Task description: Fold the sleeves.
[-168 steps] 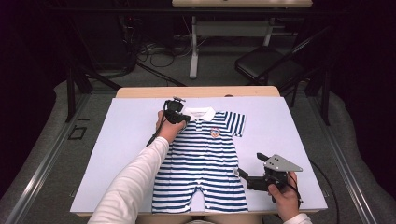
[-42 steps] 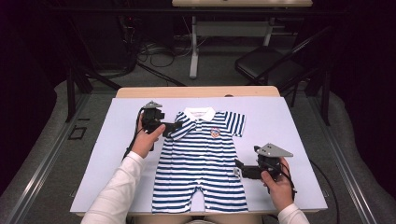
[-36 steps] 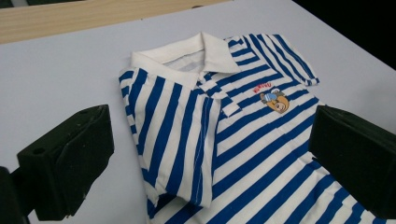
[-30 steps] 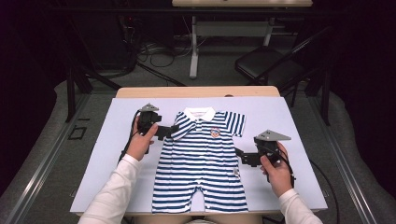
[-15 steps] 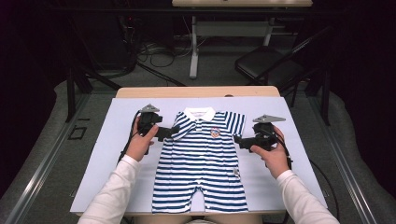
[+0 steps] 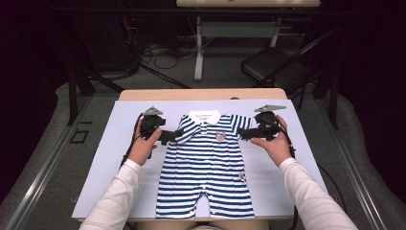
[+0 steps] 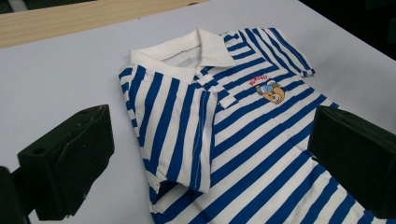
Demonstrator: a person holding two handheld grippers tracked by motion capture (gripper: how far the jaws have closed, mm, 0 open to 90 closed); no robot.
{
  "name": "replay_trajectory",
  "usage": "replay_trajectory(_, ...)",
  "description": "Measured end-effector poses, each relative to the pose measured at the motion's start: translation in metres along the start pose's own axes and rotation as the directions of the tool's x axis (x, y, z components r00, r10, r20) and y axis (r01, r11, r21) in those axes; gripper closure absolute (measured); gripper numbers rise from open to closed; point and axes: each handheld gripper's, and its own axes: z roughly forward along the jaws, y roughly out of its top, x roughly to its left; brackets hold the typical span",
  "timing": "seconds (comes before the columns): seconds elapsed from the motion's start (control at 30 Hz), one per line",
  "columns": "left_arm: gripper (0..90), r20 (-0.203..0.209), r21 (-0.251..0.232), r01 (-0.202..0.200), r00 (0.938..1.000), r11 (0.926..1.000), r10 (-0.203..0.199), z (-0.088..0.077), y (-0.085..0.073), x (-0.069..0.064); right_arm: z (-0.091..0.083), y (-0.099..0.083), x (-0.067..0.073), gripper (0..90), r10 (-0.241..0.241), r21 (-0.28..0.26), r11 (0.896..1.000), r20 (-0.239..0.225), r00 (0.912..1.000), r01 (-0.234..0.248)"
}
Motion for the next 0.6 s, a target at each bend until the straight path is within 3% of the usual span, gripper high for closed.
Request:
replay_trajectory(0.17,0.7,-0.002,0.001,0.0,1.0,1.0,0.0,0.0,0.0,0.001,0.012,0.008,-0.003,0.3,-0.008,0.042,0.999,-0.002,1.0,0.008)
replay_trajectory(0.6,0.8,-0.009,-0.006,0.001,1.0,1.0,-0.001,-0.003,0.0,0.001,0.038,0.029,-0.017,8.6,0.011,0.083,0.996,0.037,0.9993,-0.014)
